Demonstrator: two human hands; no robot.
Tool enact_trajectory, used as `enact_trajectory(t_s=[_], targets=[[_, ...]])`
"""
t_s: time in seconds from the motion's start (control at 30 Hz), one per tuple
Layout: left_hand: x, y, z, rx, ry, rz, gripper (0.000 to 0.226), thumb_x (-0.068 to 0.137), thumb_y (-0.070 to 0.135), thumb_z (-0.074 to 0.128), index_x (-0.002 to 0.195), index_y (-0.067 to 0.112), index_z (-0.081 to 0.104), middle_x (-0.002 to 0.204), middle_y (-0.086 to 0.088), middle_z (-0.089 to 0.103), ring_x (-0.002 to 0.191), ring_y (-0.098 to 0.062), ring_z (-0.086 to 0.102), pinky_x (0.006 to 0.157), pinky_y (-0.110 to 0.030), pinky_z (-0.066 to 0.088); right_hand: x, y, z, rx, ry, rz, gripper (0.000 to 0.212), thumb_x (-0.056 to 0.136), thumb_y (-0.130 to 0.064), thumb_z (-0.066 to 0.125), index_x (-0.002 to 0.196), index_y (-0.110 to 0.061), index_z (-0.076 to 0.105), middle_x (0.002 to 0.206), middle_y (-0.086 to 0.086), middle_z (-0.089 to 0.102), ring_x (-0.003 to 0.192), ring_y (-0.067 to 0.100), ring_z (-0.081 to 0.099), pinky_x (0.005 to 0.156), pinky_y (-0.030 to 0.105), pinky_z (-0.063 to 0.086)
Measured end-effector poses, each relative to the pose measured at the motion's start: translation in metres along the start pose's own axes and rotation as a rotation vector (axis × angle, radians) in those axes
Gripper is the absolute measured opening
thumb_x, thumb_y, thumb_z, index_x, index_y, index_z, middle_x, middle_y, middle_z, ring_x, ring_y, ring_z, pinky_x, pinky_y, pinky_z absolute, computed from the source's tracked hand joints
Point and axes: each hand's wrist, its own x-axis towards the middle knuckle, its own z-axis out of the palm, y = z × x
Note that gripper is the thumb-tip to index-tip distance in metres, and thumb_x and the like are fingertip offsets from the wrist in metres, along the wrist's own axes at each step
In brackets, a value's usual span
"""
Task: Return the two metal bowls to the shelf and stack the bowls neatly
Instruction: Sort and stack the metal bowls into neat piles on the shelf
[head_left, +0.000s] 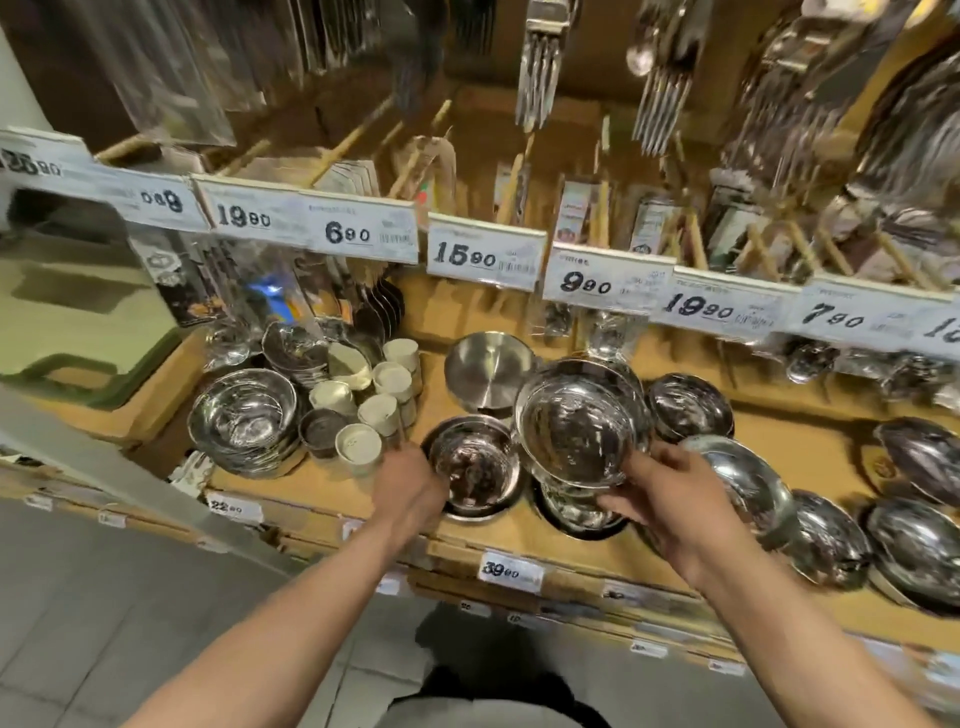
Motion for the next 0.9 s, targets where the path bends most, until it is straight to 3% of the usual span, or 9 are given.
enact_trajectory(t_s=[0.07, 0.17, 0.27, 0.4, 0.5, 0.6, 0.73, 0.8, 0.9], targets=[[0.006, 0.003, 0.001, 0.019, -0.020, -0.059, 0.014, 0.097, 0.026, 0.060, 0.100, 0.015, 0.068, 0.103, -0.006, 0.075, 0.074, -0.017, 0.058, 0.065, -0.027, 0.045, -0.006, 0.002, -0.004, 0.008, 0.039, -0.014, 0.018, 0.095, 0.000, 0.064, 0.112, -0.002, 0.065, 0.104, 0.016, 0.078, 0.092, 0.031, 0.076, 0.054, 0.022, 0.060], [0.013, 0.006, -0.002, 0.020, -0.057, -0.171, 0.015, 0.098, 0.020, 0.059, 0.101, 0.012, 0.071, 0.107, -0.008, 0.075, 0.091, -0.022, 0.069, 0.069, -0.028, 0.051, -0.008, 0.008, -0.009, 0.026, 0.135, -0.021, 0.011, 0.095, 0.002, 0.061, 0.104, -0.005, 0.064, 0.104, 0.018, 0.076, 0.096, 0.035, 0.074, 0.055, 0.026, 0.062], [0.020, 0.010, -0.006, 0.037, -0.099, -0.199, 0.016, 0.096, 0.025, 0.063, 0.100, 0.012, 0.073, 0.107, -0.007, 0.074, 0.086, -0.021, 0.066, 0.067, -0.027, 0.046, -0.007, 0.013, -0.009, 0.038, 0.152, -0.028, 0.015, 0.095, 0.004, 0.059, 0.108, -0.001, 0.064, 0.108, 0.020, 0.075, 0.099, 0.035, 0.074, 0.061, 0.028, 0.064], [0.022, 0.014, -0.015, 0.057, -0.103, -0.151, 0.031, 0.091, 0.026, 0.068, 0.066, 0.020, 0.049, 0.082, -0.002, 0.061, 0.075, -0.019, 0.056, 0.066, -0.027, 0.044, -0.008, 0.014, -0.011, 0.058, 0.138, -0.023, 0.023, 0.093, 0.005, 0.059, 0.116, 0.002, 0.062, 0.109, 0.020, 0.075, 0.094, 0.030, 0.076, 0.059, 0.026, 0.063], [0.016, 0.015, -0.029, -0.007, -0.088, -0.083, 0.029, 0.089, 0.022, 0.069, 0.067, 0.016, 0.051, 0.074, -0.001, 0.060, 0.073, -0.019, 0.062, 0.063, -0.029, 0.049, -0.011, 0.013, -0.014, 0.072, 0.137, -0.033, 0.027, 0.092, 0.006, 0.059, 0.119, 0.003, 0.061, 0.104, 0.019, 0.077, 0.093, 0.030, 0.076, 0.061, 0.027, 0.064], [0.010, 0.010, -0.053, -0.157, -0.112, -0.020, 0.024, 0.087, 0.023, 0.069, 0.070, 0.013, 0.056, 0.075, -0.005, 0.065, 0.067, -0.020, 0.063, 0.059, -0.031, 0.051, -0.013, 0.010, -0.017, 0.098, 0.138, -0.036, 0.026, 0.093, 0.006, 0.059, 0.119, 0.003, 0.059, 0.103, 0.019, 0.077, 0.094, 0.031, 0.076, 0.069, 0.035, 0.064], [0.002, 0.006, -0.094, -0.640, -0.212, -0.107, 0.002, 0.093, 0.010, 0.064, 0.093, 0.008, 0.065, 0.085, -0.015, 0.076, 0.079, -0.031, 0.075, 0.081, -0.048, 0.062, -0.016, 0.000, -0.019, 0.159, 0.136, -0.048, 0.026, 0.094, 0.006, 0.058, 0.120, 0.004, 0.059, 0.099, 0.016, 0.079, 0.088, 0.026, 0.077, 0.061, 0.029, 0.064], [-0.002, 0.004, -0.113, -0.794, -0.238, -0.148, 0.006, 0.095, 0.002, 0.059, 0.099, 0.003, 0.064, 0.086, -0.020, 0.075, 0.070, -0.028, 0.075, 0.074, -0.043, 0.064, -0.017, -0.003, -0.022, 0.182, 0.126, -0.052, 0.026, 0.094, 0.006, 0.058, 0.119, 0.004, 0.060, 0.095, 0.015, 0.079, 0.089, 0.028, 0.077, 0.057, 0.025, 0.063], [-0.009, 0.000, -0.134, -0.919, -0.196, -0.158, 0.008, 0.095, -0.004, 0.056, 0.099, -0.002, 0.063, 0.084, -0.023, 0.071, 0.054, -0.024, 0.070, 0.051, -0.030, 0.062, -0.019, -0.003, -0.025, 0.207, 0.116, -0.057, 0.024, 0.094, 0.006, 0.059, 0.117, 0.004, 0.061, 0.094, 0.016, 0.079, 0.090, 0.032, 0.077, 0.059, 0.027, 0.064]])
